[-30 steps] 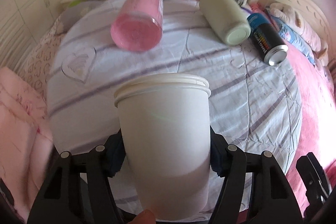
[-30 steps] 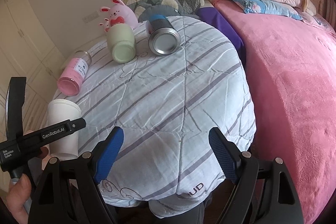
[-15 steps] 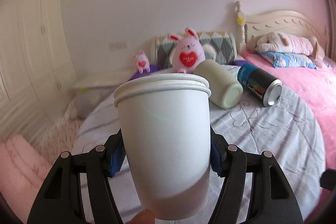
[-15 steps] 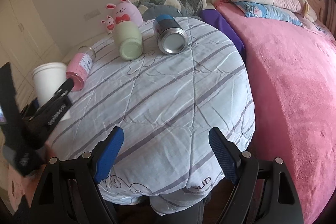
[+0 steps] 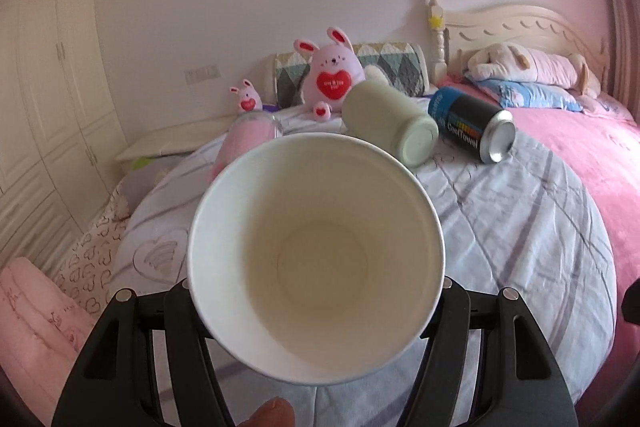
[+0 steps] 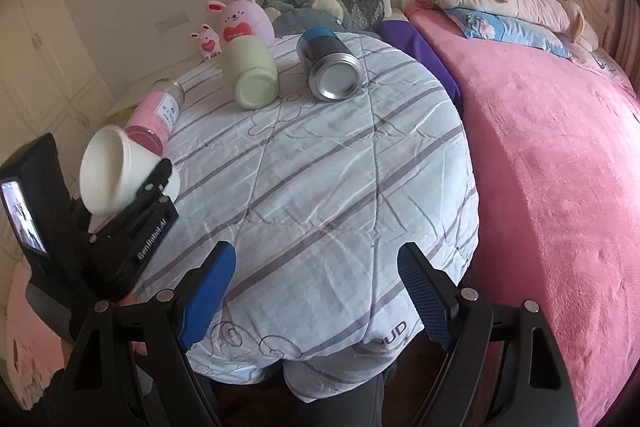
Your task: Flip cup upright
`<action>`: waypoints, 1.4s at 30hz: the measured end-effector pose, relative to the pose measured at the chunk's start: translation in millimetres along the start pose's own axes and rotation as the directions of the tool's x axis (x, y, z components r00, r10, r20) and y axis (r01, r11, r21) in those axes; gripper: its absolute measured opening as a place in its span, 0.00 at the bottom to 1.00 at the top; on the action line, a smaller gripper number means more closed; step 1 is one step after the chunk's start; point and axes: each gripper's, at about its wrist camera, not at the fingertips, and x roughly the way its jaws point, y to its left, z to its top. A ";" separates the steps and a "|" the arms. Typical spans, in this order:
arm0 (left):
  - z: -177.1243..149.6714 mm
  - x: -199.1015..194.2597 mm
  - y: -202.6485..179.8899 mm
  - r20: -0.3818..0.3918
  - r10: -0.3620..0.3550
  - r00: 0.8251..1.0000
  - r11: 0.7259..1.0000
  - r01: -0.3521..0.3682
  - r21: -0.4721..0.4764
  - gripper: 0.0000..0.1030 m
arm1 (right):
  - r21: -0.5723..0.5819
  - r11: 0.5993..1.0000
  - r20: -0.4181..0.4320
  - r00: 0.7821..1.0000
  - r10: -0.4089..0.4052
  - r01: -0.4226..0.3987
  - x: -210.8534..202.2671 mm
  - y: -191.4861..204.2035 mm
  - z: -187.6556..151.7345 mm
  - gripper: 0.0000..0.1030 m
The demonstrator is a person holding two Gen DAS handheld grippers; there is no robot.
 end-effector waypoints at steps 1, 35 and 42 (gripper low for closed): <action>-1.8 -1.0 -0.1 -0.002 -0.002 1.000 1.000 0.002 0.000 0.65 | -0.003 1.000 0.002 1.000 0.000 0.000 -2.1 2.1 -1.3 0.82; 33.0 6.0 24.5 0.008 -0.078 0.997 0.996 0.078 -0.042 0.74 | -0.009 1.000 0.029 0.999 0.015 -0.015 -16.6 16.2 -8.7 0.82; 38.7 4.8 28.2 0.040 -0.057 0.998 0.997 0.059 -0.043 0.74 | -0.006 1.000 0.015 1.000 0.022 -0.021 -8.8 14.8 -7.4 0.82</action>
